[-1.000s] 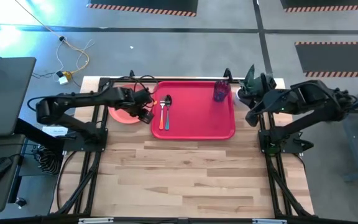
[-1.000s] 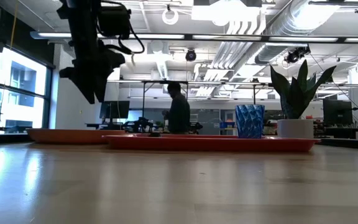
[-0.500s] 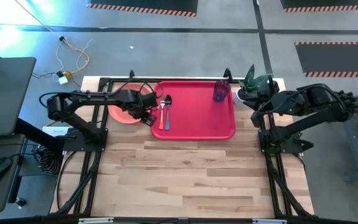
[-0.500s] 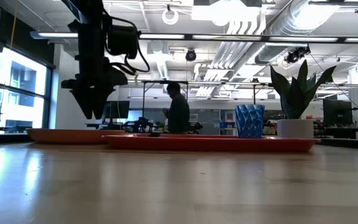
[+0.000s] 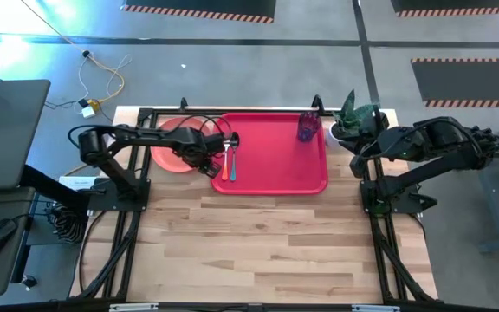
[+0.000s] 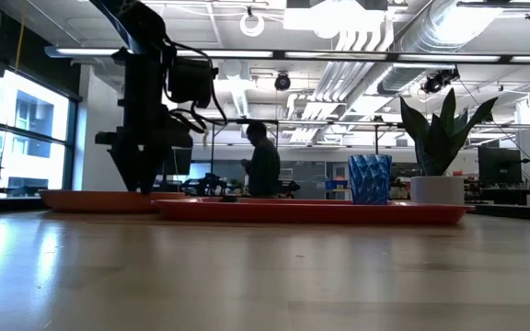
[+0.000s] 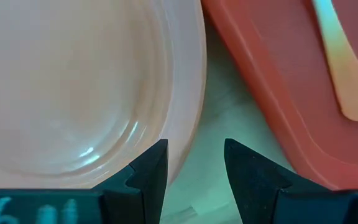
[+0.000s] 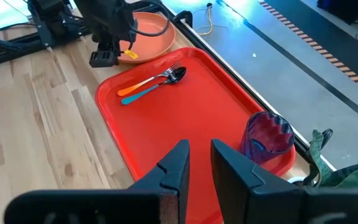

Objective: Pick and place plate/cup/fork/spoon on tray
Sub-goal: Put the plate on the serving tray to the right of the spoon

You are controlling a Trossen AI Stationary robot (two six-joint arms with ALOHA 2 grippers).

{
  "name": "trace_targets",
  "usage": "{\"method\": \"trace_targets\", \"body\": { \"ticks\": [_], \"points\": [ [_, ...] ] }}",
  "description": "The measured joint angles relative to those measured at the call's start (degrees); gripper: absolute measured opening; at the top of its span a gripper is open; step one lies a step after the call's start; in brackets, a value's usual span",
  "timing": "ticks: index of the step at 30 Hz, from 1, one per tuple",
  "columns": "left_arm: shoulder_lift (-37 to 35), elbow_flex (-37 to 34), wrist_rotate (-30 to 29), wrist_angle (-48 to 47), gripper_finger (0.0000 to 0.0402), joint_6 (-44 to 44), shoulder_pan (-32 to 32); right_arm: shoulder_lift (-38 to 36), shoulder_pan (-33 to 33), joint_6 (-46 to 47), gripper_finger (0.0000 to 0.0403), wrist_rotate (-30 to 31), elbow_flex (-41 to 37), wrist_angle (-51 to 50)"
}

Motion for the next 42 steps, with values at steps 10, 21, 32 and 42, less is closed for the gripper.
{"method": "trace_targets", "body": {
  "ticks": [10, 21, 32, 42],
  "points": [
    [3.1, 0.0, -1.11, 0.56, 0.0102, 0.04, 0.0, 0.0, 0.0, -0.13, 0.0058, -0.07, 0.0, -0.22],
    [3.52, 0.02, -2.43, 0.37, 0.0007, 0.42, -0.04, 0.0, 0.0, -0.15, 0.0058, -0.09, 0.0, -0.44],
    [0.22, 0.02, -2.49, -0.02, 0.0004, 0.25, -0.95, 0.0, 0.0, -0.14, 0.0058, 0.17, 0.0, -0.44],
    [-9.97, -0.02, -4.4, 0.46, 0.0003, 1.93, -2.38, 0.06, -0.04, 3.53, 0.0058, 1.81, 0.0, -0.36]
  ]
}}
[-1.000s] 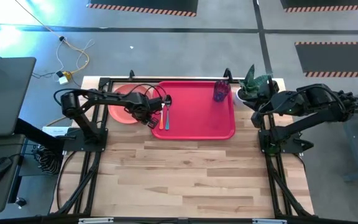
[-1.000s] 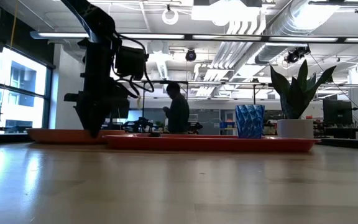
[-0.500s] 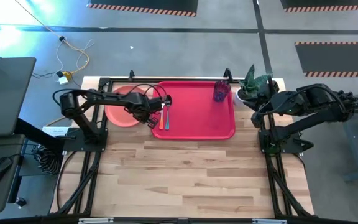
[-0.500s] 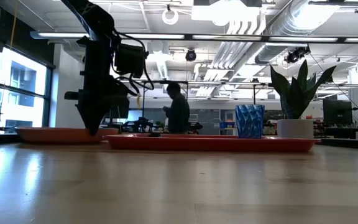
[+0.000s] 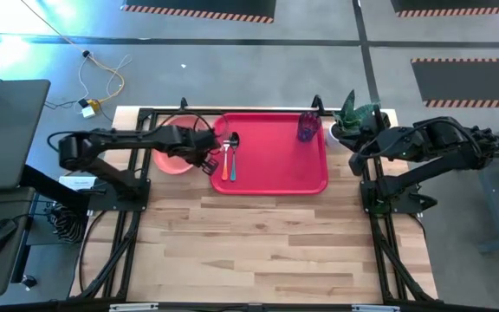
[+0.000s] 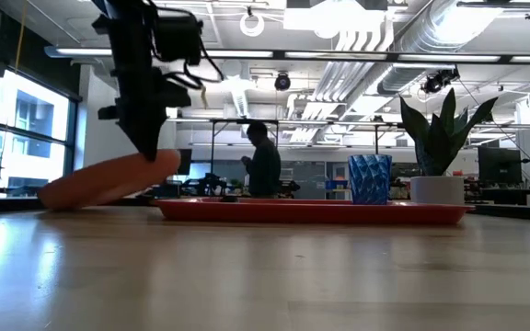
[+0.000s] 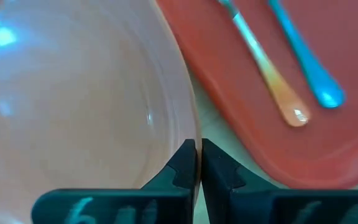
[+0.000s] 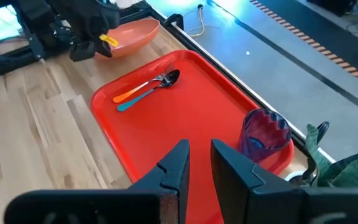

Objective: Pick and place plate/cup/fork/spoon on tray
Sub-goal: Put the plate on the serving tray to the right of the spoon

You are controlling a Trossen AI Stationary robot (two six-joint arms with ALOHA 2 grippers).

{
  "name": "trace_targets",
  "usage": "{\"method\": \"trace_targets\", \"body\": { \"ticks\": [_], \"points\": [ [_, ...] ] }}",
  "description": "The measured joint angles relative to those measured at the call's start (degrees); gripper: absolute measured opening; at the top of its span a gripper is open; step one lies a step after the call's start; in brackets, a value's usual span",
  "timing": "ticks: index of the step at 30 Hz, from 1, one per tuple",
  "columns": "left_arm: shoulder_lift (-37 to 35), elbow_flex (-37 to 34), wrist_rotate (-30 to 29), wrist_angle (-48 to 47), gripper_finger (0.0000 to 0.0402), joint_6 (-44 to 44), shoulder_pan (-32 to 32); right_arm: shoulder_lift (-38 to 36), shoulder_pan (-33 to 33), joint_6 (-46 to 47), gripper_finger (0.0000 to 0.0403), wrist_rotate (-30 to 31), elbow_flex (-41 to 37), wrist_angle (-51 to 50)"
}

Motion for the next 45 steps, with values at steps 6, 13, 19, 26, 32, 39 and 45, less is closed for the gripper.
{"method": "trace_targets", "body": {
  "ticks": [6, 13, 19, 26, 32, 39, 45],
  "points": [
    [-5.44, 0.0, -0.54, 0.43, 0.0003, 4.19, -0.31, 0.08, 0.0, 1.91, 0.0058, 0.02, 0.0, 0.89],
    [-9.47, 0.01, 1.17, 7.14, 0.0003, 15.73, -1.76, 0.08, 0.0, 1.93, 0.0058, 0.07, 0.0, 1.26],
    [-8.89, 3.83, 2.78, 10.25, 0.0003, 24.71, -2.27, 0.08, 0.0, 4.38, 0.0058, 0.64, 0.0, 1.25],
    [-4.95, 12.2, 2.7, 10.11, 0.0003, 34.32, -1.7, 0.08, 0.0, 5.83, 0.0058, 2.73, 0.0, 1.23],
    [0.32, 18.76, 2.68, 10.03, 0.0003, 42.67, -1.87, 0.14, 0.0, 5.84, 0.0058, 3.32, 0.0, 1.22],
    [7.55, 25.59, 2.68, 10.23, 0.0003, 51.62, -3.38, 0.87, 0.0, 5.82, 0.0058, 3.46, 0.0, 1.21],
    [13.09, 29.54, 2.7, 9.89, 0.0003, 57.34, -5.15, 1.23, 0.0, 5.78, 0.0058, 3.12, 0.0, 1.19]
  ]
}}
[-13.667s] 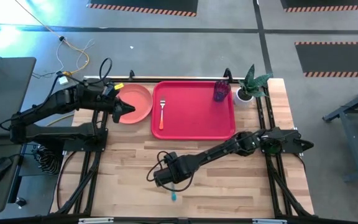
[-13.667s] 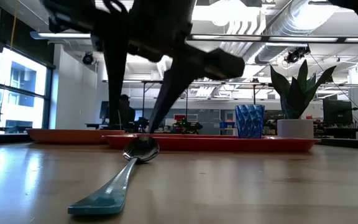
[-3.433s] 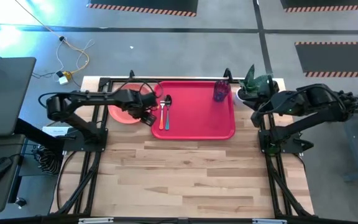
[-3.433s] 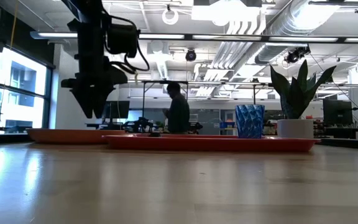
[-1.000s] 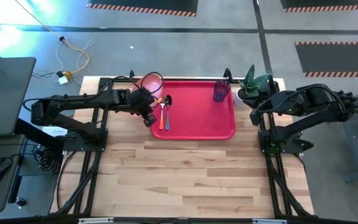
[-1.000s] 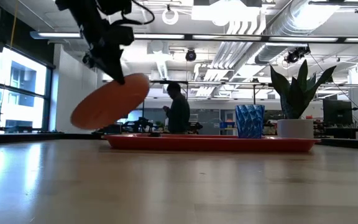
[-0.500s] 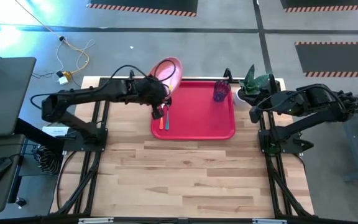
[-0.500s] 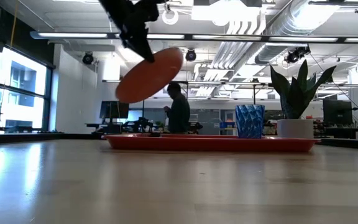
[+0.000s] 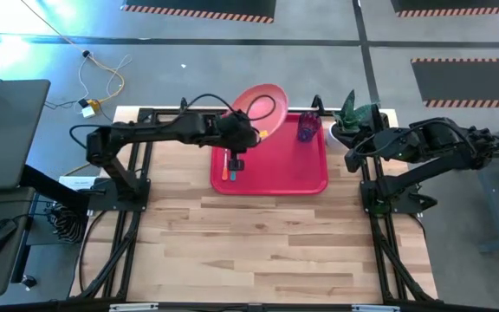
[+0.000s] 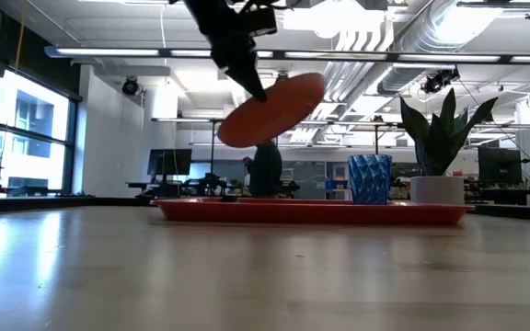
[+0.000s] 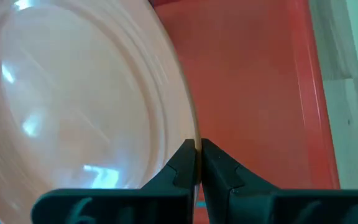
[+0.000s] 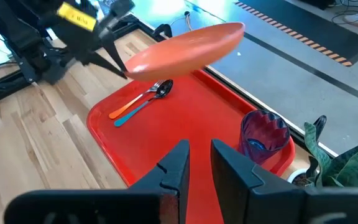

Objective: Pick and place plate/cup/fork/spoon on tray
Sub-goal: Put the plate on the serving tray to the right of the spoon

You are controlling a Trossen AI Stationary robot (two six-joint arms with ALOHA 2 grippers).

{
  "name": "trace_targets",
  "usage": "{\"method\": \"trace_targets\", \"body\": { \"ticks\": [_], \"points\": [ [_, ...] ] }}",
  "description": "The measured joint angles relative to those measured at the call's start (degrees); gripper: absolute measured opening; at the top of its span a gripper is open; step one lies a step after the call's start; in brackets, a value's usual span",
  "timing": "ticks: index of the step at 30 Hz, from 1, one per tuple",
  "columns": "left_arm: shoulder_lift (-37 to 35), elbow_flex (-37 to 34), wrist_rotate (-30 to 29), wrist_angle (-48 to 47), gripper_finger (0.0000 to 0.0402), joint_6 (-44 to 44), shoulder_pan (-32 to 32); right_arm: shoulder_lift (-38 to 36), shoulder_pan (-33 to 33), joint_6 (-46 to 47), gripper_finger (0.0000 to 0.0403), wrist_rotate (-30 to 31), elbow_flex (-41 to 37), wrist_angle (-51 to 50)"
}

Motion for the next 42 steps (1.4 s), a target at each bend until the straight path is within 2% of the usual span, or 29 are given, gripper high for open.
{"method": "trace_targets", "body": {
  "ticks": [19, 42],
  "points": [
    [9.89, 0.76, 1.72, 0.21, 0.0005, 13.43, -4.42, -0.02, 0.0, 0.02, 0.0058, -0.37, 0.0, -0.46],
    [15.66, 0.74, 1.22, -2.71, 0.0005, 21.57, -5.58, -0.03, -0.01, 0.04, 0.0058, -0.82, 0.0, -0.44]
  ]
}}
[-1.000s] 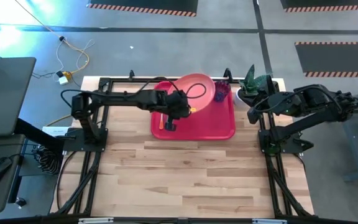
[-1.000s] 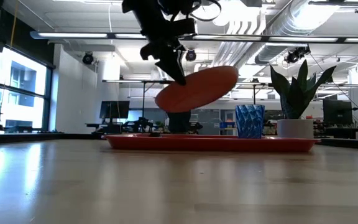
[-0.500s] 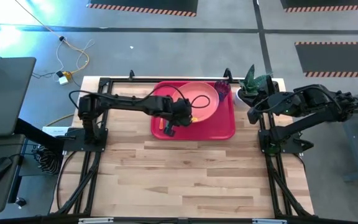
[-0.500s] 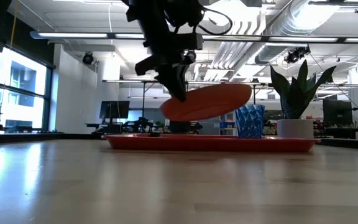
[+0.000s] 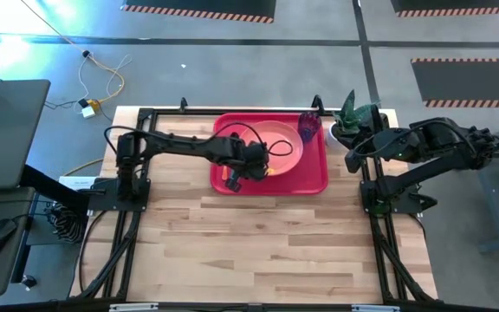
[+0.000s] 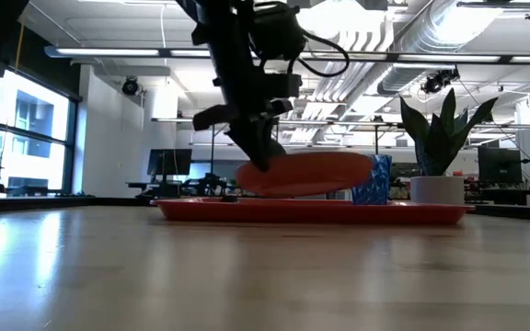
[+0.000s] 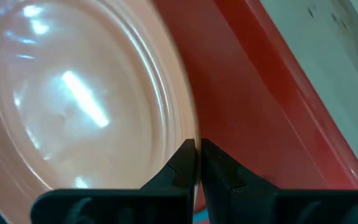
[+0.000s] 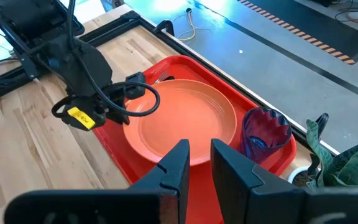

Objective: Pick and place plate/cup/fork/spoon on tray
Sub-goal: Put the plate on the serving tray to the right of the spoon

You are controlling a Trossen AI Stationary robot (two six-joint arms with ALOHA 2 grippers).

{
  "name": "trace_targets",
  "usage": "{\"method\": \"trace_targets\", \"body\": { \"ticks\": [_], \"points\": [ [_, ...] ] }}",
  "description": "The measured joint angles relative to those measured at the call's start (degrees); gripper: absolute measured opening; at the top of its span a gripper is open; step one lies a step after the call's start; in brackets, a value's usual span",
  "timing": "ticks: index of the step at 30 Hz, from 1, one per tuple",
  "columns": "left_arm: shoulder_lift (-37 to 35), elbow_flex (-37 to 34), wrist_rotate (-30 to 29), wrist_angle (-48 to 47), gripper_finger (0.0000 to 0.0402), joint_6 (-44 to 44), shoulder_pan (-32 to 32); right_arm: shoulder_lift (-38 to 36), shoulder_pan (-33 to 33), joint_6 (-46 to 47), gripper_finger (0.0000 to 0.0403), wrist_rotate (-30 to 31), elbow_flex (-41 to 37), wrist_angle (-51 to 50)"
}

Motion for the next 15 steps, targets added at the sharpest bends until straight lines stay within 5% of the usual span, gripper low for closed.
{"method": "trace_targets", "body": {
  "ticks": [15],
  "points": [
    [3.66, 0.04, 0.04, 1.55, 0.0005, 2.39, 0.15, 0.01, 0.01, 0.0, 0.0058, -0.09, 0.0, 0.0]
  ]
}}
